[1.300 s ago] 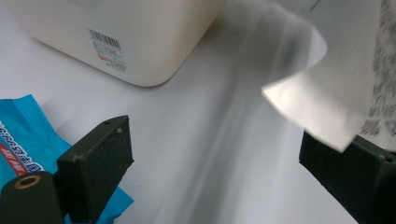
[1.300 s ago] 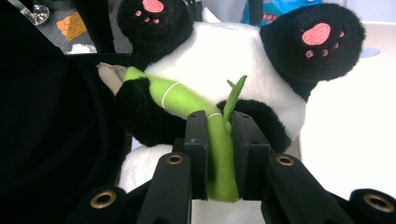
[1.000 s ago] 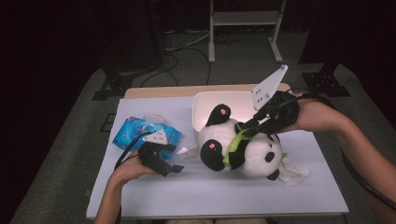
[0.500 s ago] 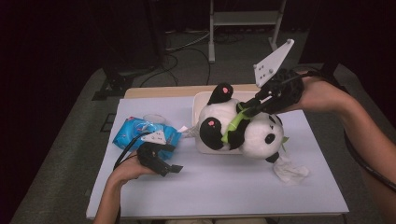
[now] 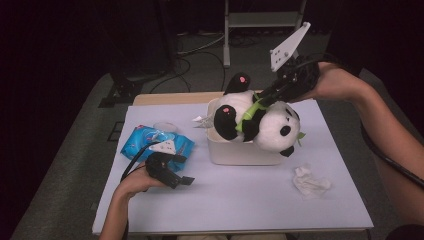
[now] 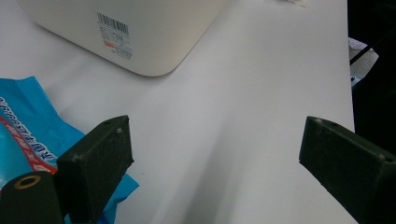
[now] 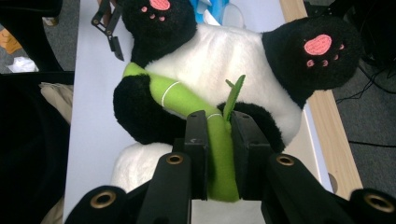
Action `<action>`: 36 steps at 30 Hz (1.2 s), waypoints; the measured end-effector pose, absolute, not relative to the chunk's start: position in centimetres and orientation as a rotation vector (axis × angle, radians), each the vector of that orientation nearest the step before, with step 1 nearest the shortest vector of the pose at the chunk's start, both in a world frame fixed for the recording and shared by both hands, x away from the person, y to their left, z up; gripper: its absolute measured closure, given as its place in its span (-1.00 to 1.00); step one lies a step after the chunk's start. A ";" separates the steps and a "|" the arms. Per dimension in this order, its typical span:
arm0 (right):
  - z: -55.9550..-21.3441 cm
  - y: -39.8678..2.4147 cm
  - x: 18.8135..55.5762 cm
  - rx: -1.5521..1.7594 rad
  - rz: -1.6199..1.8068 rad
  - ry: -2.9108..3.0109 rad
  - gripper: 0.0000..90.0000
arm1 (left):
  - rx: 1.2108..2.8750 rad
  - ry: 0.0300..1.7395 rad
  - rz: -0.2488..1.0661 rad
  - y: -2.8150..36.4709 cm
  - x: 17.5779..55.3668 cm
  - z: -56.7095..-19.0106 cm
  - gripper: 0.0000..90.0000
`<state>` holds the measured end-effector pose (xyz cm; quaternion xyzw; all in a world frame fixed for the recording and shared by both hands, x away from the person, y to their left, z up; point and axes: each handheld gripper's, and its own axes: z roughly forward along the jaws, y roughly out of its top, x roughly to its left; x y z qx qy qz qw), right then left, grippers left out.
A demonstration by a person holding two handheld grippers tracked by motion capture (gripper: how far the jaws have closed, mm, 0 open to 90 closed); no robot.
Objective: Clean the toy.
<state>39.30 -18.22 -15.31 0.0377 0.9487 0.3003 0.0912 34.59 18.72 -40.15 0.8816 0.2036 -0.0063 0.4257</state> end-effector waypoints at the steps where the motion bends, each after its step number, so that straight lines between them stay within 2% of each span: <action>1: -15.3 -18.2 39.3 0.112 0.892 2.819 0.71 | 2.200 0.515 -0.017 18.8 34.6 -40.2 -0.80; 11: -15.5 -17.7 42.3 0.119 0.880 2.835 0.71 | 2.192 0.522 -0.019 19.0 34.8 -40.3 -0.80; 16: -16.8 -17.6 44.6 0.140 0.852 2.859 0.71 | 2.205 0.519 -0.015 19.0 34.7 -40.3 -0.80; 36: -21.1 -16.5 48.4 0.167 0.853 2.931 0.71 | 2.193 0.542 -0.021 19.4 34.8 -40.5 -0.80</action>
